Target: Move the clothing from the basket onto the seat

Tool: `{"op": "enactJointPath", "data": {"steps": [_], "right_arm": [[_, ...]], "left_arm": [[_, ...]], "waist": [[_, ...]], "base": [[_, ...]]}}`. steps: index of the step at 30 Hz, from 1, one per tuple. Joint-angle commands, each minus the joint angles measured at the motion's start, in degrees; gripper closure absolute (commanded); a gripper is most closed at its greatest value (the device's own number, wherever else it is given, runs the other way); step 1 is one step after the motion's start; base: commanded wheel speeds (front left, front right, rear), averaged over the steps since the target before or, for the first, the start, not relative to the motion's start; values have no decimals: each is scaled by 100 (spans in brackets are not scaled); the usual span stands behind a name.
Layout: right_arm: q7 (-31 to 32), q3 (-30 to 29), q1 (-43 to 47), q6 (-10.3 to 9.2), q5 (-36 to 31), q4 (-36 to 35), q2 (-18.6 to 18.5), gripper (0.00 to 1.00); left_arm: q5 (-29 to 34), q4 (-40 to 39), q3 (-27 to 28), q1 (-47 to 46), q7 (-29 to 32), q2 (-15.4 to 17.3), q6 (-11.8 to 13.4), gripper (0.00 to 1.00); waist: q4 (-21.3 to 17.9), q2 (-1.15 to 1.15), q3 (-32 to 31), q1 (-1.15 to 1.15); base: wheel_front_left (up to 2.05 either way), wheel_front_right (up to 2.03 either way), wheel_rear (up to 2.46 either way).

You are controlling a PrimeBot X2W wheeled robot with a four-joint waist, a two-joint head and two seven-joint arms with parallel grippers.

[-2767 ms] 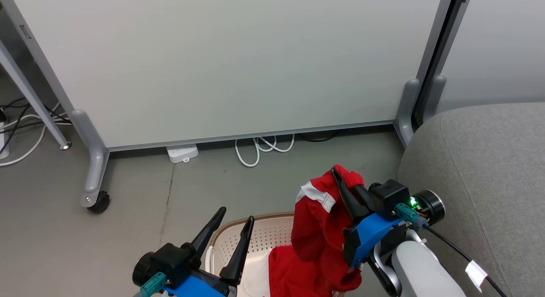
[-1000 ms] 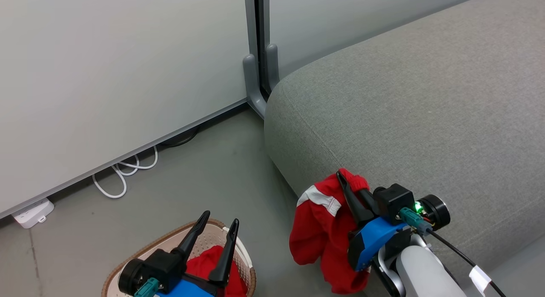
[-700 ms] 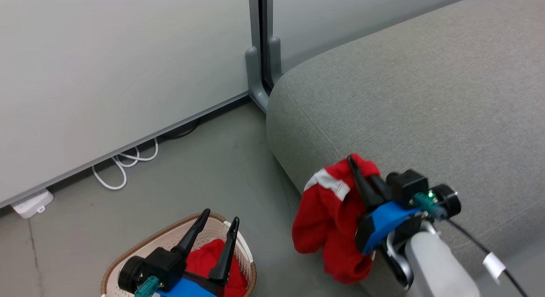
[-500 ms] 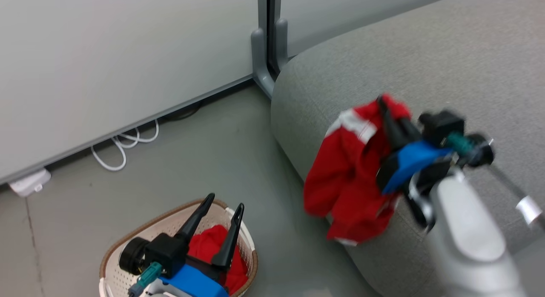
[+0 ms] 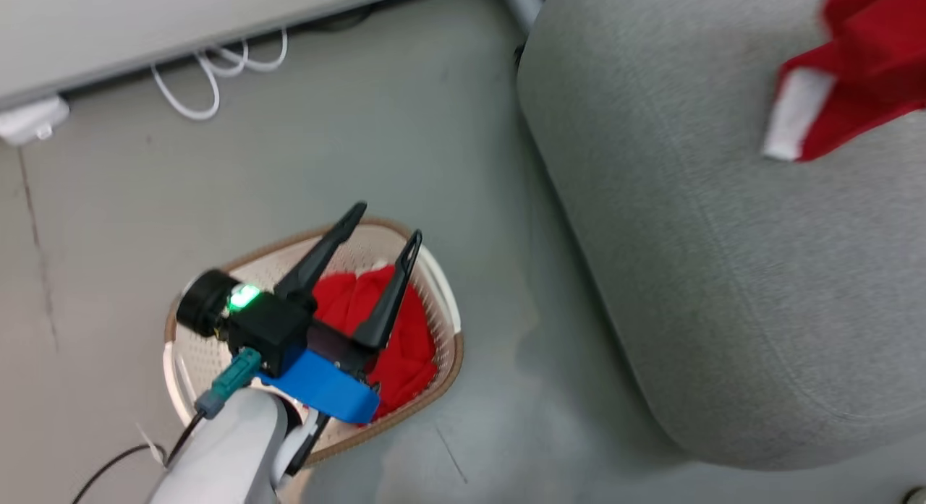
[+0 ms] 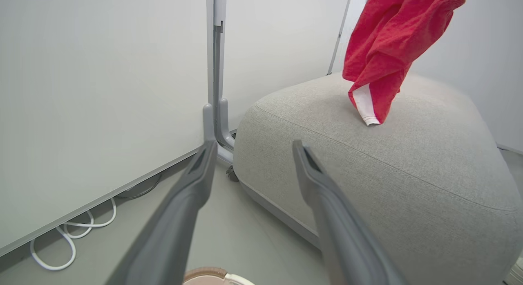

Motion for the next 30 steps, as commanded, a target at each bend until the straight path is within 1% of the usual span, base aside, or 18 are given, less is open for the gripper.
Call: {"op": "enactJointPath", "data": {"steps": [1,3,6,8,13,17,19,28,29,30], "right_arm": [[-54,-256,-167,-2,-82,2,-163,100],[-77,-560,-212,-2,-176,85,-294,100],[-164,-867,-103,-2,-164,324,-303,100],[-323,-1017,61,-2,-215,539,-228,100],[-796,-1499,377,-2,-583,1257,180,100],[-1128,-1555,551,-3,-808,1766,285,100],[-1275,-1567,624,-3,-889,1942,261,100],[-1560,-1569,806,-3,-1197,2298,209,100],[-1583,-1548,832,-3,-1249,2314,189,66],[-1631,-1480,878,-3,-1316,2347,175,0]], "left_arm": [[50,-89,-4,-206,-19,76,-22,0],[66,-190,14,-360,-19,87,-22,0],[118,-339,66,-514,-19,114,-22,0],[180,-417,70,-562,-19,144,-22,0],[265,-422,-23,-586,-19,346,-22,0],[203,-437,-1,-549,-19,365,-14,0],[191,-418,-4,-496,-19,339,-8,0],[96,-353,-16,-377,-19,177,-11,0],[95,-340,-15,-361,-19,159,-12,0],[69,-313,6,-332,-19,114,-13,0]], "waist": [[447,0,732,-1],[545,0,954,-1],[618,0,1260,-1],[628,0,1421,-1],[604,0,1614,-1],[629,0,1571,-1],[643,0,1513,-1],[682,0,1151,-1],[687,0,1101,-1],[703,0,989,-1]], "base": [[0,0,0],[0,0,0],[0,0,0],[0,0,0],[0,0,0],[0,0,0],[0,0,0],[0,0,0],[0,0,0],[0,0,0]]}}
